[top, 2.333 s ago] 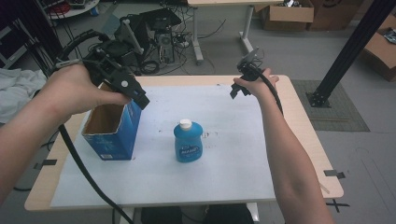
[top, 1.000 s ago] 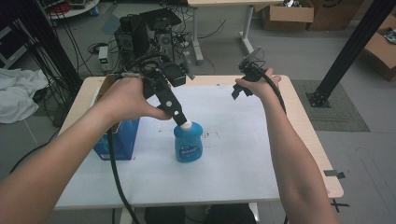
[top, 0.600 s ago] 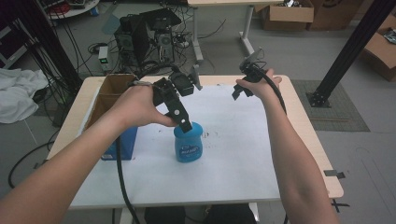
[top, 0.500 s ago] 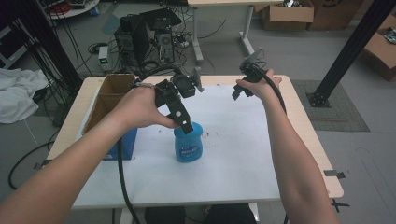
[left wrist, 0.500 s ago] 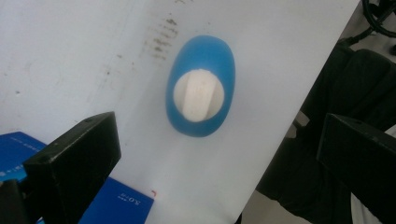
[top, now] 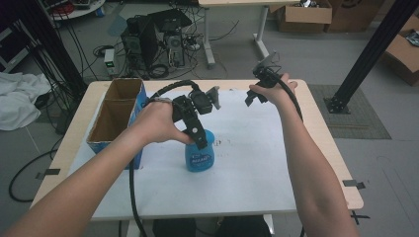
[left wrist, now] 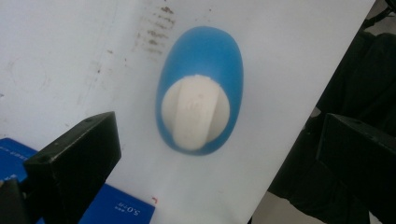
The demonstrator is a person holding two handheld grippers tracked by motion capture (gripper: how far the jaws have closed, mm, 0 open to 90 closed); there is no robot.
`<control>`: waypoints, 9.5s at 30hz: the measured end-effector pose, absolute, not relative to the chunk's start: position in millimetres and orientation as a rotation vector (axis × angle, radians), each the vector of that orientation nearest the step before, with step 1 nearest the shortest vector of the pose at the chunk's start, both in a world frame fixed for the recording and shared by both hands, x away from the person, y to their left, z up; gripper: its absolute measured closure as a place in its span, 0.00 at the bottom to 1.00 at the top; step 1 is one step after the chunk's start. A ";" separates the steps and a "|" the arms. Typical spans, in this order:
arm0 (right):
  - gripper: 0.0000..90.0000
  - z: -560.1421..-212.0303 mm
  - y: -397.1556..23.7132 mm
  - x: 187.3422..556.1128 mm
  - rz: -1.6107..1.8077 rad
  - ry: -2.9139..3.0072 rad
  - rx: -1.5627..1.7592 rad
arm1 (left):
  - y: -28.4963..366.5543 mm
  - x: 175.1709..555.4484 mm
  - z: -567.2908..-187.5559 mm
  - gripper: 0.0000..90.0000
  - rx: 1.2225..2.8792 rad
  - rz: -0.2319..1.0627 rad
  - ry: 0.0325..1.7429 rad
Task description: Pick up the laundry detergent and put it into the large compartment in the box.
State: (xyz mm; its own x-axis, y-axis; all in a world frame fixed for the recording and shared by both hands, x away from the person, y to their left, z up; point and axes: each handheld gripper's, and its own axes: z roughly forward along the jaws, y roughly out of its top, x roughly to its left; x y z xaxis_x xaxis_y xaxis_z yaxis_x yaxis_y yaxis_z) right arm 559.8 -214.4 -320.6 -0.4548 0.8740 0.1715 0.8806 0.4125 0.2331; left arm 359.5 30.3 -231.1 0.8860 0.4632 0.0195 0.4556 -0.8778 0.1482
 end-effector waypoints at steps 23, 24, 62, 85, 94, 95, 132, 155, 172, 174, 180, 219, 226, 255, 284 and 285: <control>0.18 -315.5 -217.5 557.6 -0.493 -2.614 -1.632 | 13.6 366.0 -269.0 0.01 3.028 0.128 0.650; 0.18 -315.5 -217.5 557.6 -0.493 -2.614 -1.632 | 13.6 366.0 -269.0 0.01 3.028 0.128 0.650; 0.18 -311.2 -219.9 555.8 -0.532 -2.607 -1.616 | 5.3 372.0 -284.1 0.17 3.105 0.173 0.573; 0.18 -311.0 -223.1 556.4 -0.530 -2.606 -1.626 | 5.6 376.0 -286.6 0.32 3.110 0.167 0.573; 0.18 -311.7 -224.9 556.9 -0.519 -2.611 -1.629 | 5.8 376.9 -288.0 0.38 3.113 0.176 0.568; 0.18 -311.6 -225.1 556.9 -0.522 -2.614 -1.627 | 5.7 376.8 -288.0 0.38 3.111 0.175 0.569; 0.18 -309.2 -225.7 555.8 -0.527 -2.613 -1.629 | 9.9 379.4 -267.0 0.42 3.082 0.154 0.733; 0.18 -303.6 -227.2 552.0 -0.555 -2.610 -1.627 | 23.4 383.4 -153.7 0.42 2.940 0.203 1.003; 0.18 -301.9 -227.5 550.7 -0.575 -2.611 -1.609 | 83.4 400.8 -94.4 0.42 2.709 0.205 1.483; 0.18 -301.6 -228.4 550.4 -0.575 -2.609 -1.611 | 102.5 404.5 -89.0 0.42 2.655 0.207 1.568; 0.18 -301.6 -229.8 550.3 -0.577 -2.601 -1.615 | 142.4 408.7 -81.8 0.42 2.487 0.245 1.800; 0.18 -301.6 -230.5 550.8 -0.577 -2.598 -1.626 | 239.6 418.6 -127.5 0.42 2.243 0.252 2.235; 0.18 -302.3 -228.8 550.6 -0.569 -2.600 -1.624 | 237.7 423.3 -153.0 0.42 2.268 0.214 2.234; 0.18 -305.3 -227.0 551.7 -0.550 -2.606 -1.620 | 243.4 431.4 -260.3 0.43 2.299 0.050 2.263; 0.18 -304.5 -226.1 549.8 -0.548 -2.610 -1.612 | 241.3 430.4 -281.1 0.42 2.312 0.040 2.253; 0.18 -304.4 -226.4 549.7 -0.551 -2.610 -1.614 | 240.9 430.3 -281.5 0.42 2.314 0.038 2.250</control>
